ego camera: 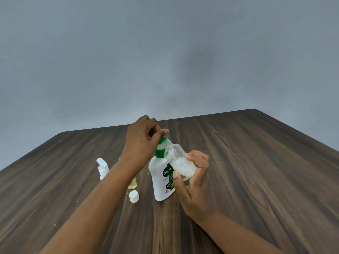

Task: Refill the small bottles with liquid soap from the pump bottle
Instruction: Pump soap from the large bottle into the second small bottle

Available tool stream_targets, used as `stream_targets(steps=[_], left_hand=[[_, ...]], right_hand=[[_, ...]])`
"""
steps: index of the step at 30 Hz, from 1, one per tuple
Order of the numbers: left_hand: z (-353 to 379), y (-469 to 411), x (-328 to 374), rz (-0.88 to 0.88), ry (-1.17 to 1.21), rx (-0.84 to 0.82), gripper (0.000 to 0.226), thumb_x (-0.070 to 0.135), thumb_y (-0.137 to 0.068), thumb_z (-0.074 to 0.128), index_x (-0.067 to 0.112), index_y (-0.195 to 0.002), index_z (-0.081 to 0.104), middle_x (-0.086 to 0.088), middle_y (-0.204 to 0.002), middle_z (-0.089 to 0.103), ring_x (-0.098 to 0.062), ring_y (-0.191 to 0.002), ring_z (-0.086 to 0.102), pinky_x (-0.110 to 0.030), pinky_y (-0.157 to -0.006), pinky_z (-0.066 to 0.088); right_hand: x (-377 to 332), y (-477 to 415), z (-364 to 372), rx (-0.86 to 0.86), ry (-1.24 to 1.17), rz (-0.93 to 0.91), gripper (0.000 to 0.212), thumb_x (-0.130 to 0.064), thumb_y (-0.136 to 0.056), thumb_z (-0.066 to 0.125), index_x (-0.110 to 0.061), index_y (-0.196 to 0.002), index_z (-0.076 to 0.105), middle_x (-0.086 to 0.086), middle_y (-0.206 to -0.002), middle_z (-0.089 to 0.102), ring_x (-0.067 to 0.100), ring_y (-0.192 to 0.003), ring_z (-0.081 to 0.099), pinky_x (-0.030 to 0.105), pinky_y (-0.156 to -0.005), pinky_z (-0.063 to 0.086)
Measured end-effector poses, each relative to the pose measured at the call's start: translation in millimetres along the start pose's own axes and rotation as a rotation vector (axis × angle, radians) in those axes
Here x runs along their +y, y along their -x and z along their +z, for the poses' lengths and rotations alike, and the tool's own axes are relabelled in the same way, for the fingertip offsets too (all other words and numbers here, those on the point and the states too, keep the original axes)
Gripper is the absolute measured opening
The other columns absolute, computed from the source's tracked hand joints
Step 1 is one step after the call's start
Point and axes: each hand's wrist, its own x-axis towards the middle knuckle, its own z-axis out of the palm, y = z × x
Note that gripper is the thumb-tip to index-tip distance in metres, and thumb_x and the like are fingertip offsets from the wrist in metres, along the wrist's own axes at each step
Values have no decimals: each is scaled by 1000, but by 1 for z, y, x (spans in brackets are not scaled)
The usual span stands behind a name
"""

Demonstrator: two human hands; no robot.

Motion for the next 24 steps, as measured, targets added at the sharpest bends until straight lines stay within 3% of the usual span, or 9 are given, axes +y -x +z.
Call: stream_targets(steps=[7, 14, 19, 24], left_hand=[[-2, -5, 2, 72, -38, -45, 38, 21, -82, 68, 26, -55, 43, 9, -62, 43, -6, -59, 44, -7, -56, 32], [3, 3, -5, 29, -17, -3, 30, 17, -82, 68, 17, -59, 49, 8, -61, 42, -7, -59, 43, -10, -56, 32], [-3, -5, 2, 76, -60, -44, 29, 21, -82, 68, 18, -59, 50, 9, -63, 44, -6, -60, 44, -10, -56, 32], [0, -3, 1, 56, -67, -35, 29, 22, -82, 67, 16, -60, 51, 8, -63, 44, -6, -60, 43, -10, -56, 31]], right_hand=[[4, 1, 0, -1, -30, 10, 42, -23, -86, 53, -28, -118, 27, -7, -119, 31, 8, -107, 44, 19, -77, 46], [3, 2, 0, -8, -19, 5, 37, -23, -86, 53, -25, -116, 32, -10, -120, 31, 8, -106, 43, 22, -76, 47], [3, 1, 1, 8, -20, 2, 43, -24, -86, 53, -31, -119, 26, -12, -116, 31, 5, -106, 44, 20, -74, 48], [4, 2, 0, 5, -14, 3, 38, -23, -86, 53, -25, -116, 31, -8, -116, 32, 8, -105, 44, 21, -77, 46]])
